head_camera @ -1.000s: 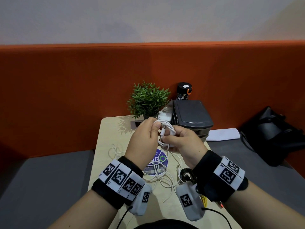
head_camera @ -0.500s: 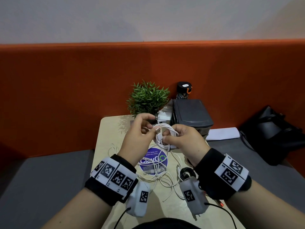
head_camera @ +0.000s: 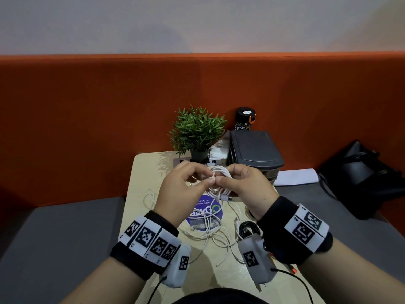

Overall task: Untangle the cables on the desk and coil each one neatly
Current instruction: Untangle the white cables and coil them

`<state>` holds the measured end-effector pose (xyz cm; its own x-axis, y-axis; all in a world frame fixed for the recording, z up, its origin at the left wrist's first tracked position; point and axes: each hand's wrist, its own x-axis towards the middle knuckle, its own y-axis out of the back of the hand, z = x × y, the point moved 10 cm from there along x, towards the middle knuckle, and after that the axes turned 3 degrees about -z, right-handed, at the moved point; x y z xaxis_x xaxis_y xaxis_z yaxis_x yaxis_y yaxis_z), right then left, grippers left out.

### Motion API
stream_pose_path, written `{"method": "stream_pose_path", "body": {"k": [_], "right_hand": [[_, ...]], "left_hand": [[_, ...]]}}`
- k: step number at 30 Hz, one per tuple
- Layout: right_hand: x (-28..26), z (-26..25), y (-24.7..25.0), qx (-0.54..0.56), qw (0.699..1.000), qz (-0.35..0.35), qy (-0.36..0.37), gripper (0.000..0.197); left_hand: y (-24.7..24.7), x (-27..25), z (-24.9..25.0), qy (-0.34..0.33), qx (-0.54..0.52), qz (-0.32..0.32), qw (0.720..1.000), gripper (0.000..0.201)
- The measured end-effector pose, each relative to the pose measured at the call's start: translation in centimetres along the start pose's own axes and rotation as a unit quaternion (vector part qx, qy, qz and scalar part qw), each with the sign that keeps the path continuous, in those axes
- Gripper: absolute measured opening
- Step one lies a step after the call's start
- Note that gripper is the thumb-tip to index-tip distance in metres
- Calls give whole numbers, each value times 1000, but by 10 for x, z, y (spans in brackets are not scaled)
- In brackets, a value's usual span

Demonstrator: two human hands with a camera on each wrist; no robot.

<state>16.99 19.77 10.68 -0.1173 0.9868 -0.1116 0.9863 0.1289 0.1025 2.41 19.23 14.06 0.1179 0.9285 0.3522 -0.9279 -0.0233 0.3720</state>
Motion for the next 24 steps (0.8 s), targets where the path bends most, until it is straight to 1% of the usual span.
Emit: {"method": "stream_pose_path", "body": {"k": [2, 4, 7, 11, 14, 16, 18, 22, 24], "right_hand": [[0, 0, -3, 3, 1000, -15, 0, 4], [-1, 0, -3, -20, 1000, -19, 6, 7], [0, -2, 0, -64, 998, -4, 17, 9], [2, 0, 1, -34, 999, 0, 16, 11], [2, 2, 2, -17, 1000, -1, 17, 11], [3, 7, 3, -14, 1000, -4, 10, 11], [2, 13, 3, -19, 1000, -21, 3, 11], [-4, 29, 2, -17, 998, -51, -24, 8], [-5, 36, 4, -34, 997, -54, -38, 12]], "left_hand": [[5, 1, -5, 16, -25, 11, 999, 23], [10, 2, -8, 25, -60, 27, 998, 28], [16, 4, -9, 31, -101, 46, 993, 31], [26, 9, -17, 49, -119, 72, 989, 34], [21, 10, -26, 85, -154, 75, 982, 33], [9, 7, -33, 128, -210, 60, 967, 31], [-4, 4, -38, 155, -226, 27, 961, 29], [-16, 1, -41, 153, -202, -24, 967, 28], [-20, -1, -43, 150, -192, -42, 969, 30]]}}
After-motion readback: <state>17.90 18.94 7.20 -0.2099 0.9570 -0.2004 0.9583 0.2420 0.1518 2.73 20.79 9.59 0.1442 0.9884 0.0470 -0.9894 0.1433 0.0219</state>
